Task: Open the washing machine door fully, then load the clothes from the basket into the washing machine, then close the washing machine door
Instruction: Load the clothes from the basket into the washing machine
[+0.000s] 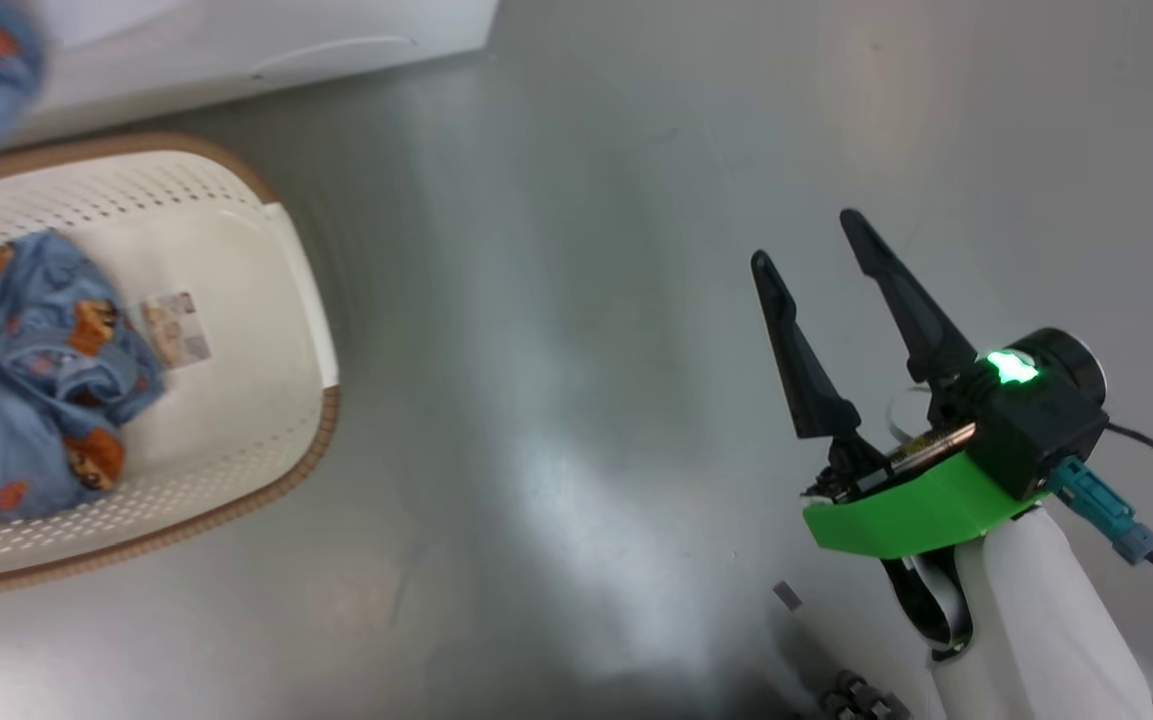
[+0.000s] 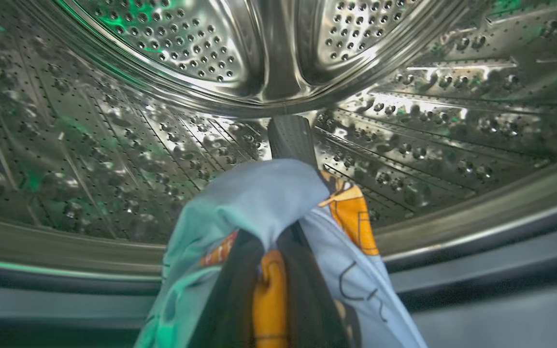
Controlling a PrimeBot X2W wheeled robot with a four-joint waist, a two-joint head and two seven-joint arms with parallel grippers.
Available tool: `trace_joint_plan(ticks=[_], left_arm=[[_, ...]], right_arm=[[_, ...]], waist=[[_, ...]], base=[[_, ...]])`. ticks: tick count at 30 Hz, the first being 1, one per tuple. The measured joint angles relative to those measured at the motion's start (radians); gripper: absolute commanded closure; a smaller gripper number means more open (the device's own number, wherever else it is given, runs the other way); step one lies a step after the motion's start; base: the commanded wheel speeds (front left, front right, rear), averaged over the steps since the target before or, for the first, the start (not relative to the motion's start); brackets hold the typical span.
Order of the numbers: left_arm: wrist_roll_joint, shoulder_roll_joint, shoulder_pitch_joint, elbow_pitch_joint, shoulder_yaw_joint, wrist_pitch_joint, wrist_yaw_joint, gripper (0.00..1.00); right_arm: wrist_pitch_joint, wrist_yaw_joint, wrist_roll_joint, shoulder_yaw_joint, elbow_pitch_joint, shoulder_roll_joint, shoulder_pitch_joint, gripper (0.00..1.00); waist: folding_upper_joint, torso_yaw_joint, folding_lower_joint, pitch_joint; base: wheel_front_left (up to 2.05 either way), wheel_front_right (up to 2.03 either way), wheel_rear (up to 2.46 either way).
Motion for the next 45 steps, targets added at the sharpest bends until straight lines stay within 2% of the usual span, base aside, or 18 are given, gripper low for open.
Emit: trace_joint_plan(ticks=[3, 7, 22, 27, 37, 38, 39, 45], left_arm=[[0.023, 0.031, -0.035, -0.006, 0.011, -0.024, 0.044, 1.0], [0.046, 0.047, -0.08, -0.008, 0.024, -0.127, 0.063, 1.0], [0.11, 0.061, -0.242, 0.035, 0.027, -0.519, 0.07, 1.0], [0.112, 0.06, -0.267, 0.095, 0.018, -0.543, 0.069, 1.0], [0.071, 0.038, -0.265, 0.255, 0.0, -0.392, 0.015, 1.0], [0.071, 0.038, -0.265, 0.26, -0.002, -0.389, 0.015, 0.57], [0.069, 0.038, -0.265, 0.266, -0.003, -0.385, 0.015, 0.0], [0.064, 0.033, -0.265, 0.286, -0.018, -0.392, 0.006, 0.0]], right_arm=[[-0.007, 0.0, 0.003, 0.001, -0.004, 0.0, -0.013, 0.0], [-0.007, 0.0, 0.008, 0.003, -0.008, 0.0, -0.021, 0.0], [-0.007, 0.0, 0.037, 0.012, -0.017, 0.001, -0.044, 0.0], [-0.007, 0.0, 0.038, 0.012, -0.018, 0.001, -0.046, 0.0], [-0.007, 0.0, 0.047, 0.014, -0.014, 0.001, -0.065, 0.0], [-0.007, 0.0, 0.047, 0.014, -0.012, 0.001, -0.065, 0.0], [-0.007, 0.0, 0.047, 0.015, -0.011, 0.001, -0.065, 0.0], [-0.007, 0.0, 0.047, 0.015, -0.006, 0.001, -0.065, 0.0]], waist=[[0.0, -0.02, 0.0, 0.024], [0.0, -0.043, 0.0, 0.052], [0.0, -0.081, 0.0, 0.099], [0.0, -0.077, 0.0, 0.11], [0.0, -0.07, -0.0001, 0.112], [0.0, -0.069, -0.0001, 0.11], [0.0, -0.069, 0.0, 0.108], [0.0, -0.062, 0.0, 0.094]], base=[[0.0, 0.0, 0.0], [0.0, 0.0, 0.0], [0.0, 0.0, 0.0], [0.0, 0.0, 0.0], [0.0, 0.0, 0.0], [0.0, 0.0, 0.0], [0.0, 0.0, 0.0], [0.0, 0.0, 0.0]])
